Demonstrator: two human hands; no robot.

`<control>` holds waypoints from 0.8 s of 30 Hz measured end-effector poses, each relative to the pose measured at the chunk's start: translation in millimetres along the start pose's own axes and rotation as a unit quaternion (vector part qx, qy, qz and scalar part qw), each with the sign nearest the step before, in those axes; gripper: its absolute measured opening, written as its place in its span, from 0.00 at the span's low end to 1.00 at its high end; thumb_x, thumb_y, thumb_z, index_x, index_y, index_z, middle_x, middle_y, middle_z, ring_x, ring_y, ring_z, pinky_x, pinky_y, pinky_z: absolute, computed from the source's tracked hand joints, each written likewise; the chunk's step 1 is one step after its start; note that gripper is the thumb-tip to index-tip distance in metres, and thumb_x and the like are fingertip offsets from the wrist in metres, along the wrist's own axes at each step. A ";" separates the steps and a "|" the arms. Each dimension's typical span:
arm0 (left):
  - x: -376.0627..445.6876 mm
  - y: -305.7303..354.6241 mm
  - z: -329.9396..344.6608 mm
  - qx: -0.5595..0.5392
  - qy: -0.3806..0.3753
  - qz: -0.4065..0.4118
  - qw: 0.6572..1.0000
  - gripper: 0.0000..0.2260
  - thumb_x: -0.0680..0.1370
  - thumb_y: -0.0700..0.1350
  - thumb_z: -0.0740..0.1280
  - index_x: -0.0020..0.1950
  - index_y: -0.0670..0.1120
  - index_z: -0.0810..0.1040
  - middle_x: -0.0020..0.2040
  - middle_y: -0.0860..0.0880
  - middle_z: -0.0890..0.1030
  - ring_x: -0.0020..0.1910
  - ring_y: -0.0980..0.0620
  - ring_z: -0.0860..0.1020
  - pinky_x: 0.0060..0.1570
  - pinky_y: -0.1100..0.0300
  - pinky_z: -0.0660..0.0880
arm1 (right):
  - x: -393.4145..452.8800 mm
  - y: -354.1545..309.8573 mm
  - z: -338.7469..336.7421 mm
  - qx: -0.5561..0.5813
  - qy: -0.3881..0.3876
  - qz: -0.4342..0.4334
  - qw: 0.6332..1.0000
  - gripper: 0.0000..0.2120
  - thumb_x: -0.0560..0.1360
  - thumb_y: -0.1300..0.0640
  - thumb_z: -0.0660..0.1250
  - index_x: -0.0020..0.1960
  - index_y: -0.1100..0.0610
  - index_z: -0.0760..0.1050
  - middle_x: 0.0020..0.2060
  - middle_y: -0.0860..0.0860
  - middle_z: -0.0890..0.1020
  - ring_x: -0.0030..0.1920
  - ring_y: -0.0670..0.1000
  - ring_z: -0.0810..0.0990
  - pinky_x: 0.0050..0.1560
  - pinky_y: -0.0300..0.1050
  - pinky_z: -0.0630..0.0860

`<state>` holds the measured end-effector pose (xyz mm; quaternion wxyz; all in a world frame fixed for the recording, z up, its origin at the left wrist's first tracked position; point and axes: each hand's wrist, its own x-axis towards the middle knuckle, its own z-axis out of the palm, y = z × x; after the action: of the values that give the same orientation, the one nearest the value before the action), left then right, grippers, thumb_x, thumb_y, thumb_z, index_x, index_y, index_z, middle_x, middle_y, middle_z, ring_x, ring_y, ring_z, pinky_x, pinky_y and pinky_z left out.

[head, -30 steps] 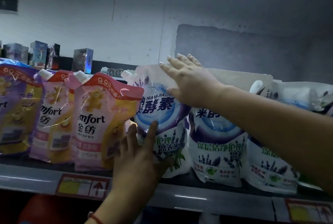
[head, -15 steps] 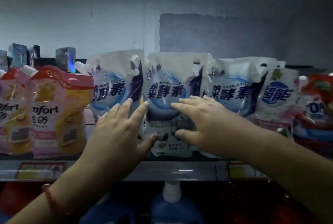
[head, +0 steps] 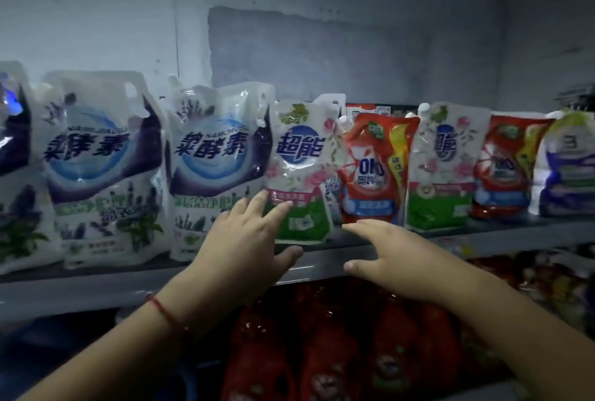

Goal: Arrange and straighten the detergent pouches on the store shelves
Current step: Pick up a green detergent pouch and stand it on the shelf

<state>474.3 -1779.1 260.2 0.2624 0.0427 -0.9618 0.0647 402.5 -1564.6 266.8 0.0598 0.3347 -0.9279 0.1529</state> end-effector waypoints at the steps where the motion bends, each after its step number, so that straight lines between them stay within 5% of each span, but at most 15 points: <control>1: 5.6 10.8 6.1 0.002 -0.001 -0.002 1.000 0.36 0.77 0.68 0.57 0.81 0.57 0.50 0.81 0.45 0.55 0.77 0.44 0.57 0.74 0.50 0.60 | 3.1 12.3 0.4 0.017 0.002 0.001 1.000 0.33 0.77 0.40 0.65 0.78 0.43 0.56 0.77 0.42 0.58 0.76 0.46 0.59 0.73 0.45 0.61; 9: 31.4 35.0 35.0 0.007 0.002 -0.063 0.998 0.37 0.77 0.65 0.61 0.80 0.57 0.49 0.76 0.44 0.60 0.71 0.42 0.66 0.66 0.48 0.69 | 78.8 24.4 5.4 0.311 0.071 0.001 0.948 0.28 0.77 0.43 0.66 0.73 0.52 0.67 0.66 0.48 0.75 0.65 0.49 0.74 0.62 0.44 0.71; 14: 30.4 22.9 49.5 -0.053 -0.033 -0.066 0.996 0.42 0.78 0.58 0.65 0.79 0.62 0.36 0.81 0.49 0.37 0.80 0.42 0.48 0.74 0.46 0.61 | 129.7 -4.0 19.0 0.498 0.084 0.037 0.862 0.31 0.67 0.35 0.71 0.64 0.50 0.74 0.56 0.50 0.82 0.55 0.55 0.80 0.59 0.55 0.77; 19: 25.9 19.2 56.2 -0.114 -0.030 -0.049 0.992 0.42 0.78 0.55 0.66 0.78 0.64 0.37 0.81 0.53 0.36 0.81 0.47 0.45 0.76 0.49 0.58 | 143.1 -13.0 22.3 0.613 0.162 0.053 0.771 0.08 0.73 0.49 0.74 0.45 0.52 0.78 0.46 0.52 0.84 0.50 0.56 0.82 0.57 0.55 0.78; 24: 26.0 20.1 60.8 -0.250 0.030 -0.037 0.967 0.38 0.78 0.61 0.64 0.79 0.65 0.42 0.81 0.58 0.39 0.78 0.58 0.45 0.74 0.54 0.55 | 133.0 -19.9 4.3 0.655 0.169 0.002 0.737 0.05 0.74 0.56 0.73 0.45 0.56 0.78 0.44 0.55 0.85 0.45 0.57 0.85 0.51 0.58 0.82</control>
<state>419.3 -1769.4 219.5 0.2954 0.0089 -0.9370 -0.1861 312.9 -1660.7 296.0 -0.0186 0.2581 -0.5738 0.7770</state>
